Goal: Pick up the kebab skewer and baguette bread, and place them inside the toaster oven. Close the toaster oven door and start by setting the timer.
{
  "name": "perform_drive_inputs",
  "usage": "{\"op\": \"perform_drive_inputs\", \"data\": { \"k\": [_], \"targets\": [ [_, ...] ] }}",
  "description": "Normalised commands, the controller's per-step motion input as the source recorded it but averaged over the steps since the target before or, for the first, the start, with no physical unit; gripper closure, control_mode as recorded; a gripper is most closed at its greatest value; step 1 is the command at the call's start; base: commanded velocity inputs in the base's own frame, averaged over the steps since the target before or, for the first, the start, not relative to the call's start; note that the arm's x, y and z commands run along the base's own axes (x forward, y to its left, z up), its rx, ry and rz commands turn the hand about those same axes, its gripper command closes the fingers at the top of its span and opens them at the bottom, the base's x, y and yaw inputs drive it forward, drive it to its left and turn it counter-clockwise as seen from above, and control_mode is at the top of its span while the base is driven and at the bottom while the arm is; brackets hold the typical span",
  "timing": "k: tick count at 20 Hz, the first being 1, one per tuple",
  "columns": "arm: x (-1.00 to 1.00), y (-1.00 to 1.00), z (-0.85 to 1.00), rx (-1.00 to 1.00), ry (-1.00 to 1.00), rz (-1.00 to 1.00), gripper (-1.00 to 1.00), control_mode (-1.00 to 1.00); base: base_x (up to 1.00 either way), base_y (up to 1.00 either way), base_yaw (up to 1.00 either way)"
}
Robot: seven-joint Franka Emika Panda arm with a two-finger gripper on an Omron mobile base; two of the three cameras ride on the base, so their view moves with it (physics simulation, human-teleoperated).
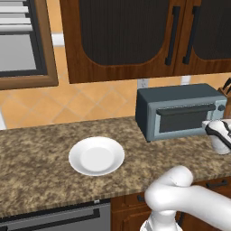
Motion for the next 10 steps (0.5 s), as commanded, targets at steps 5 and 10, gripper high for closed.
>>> {"op": "perform_drive_inputs", "data": {
  "k": [5, 10],
  "targets": [
    [-0.17, -0.73, -0.16, 0.00, 0.05, -0.02, -1.00, -1.00, 0.00, 0.00, 0.00],
    [0.00, -0.07, -0.52, 0.00, 0.00, 0.00, -1.00, -1.00, 0.00, 0.00, 0.00]
  ]
}}
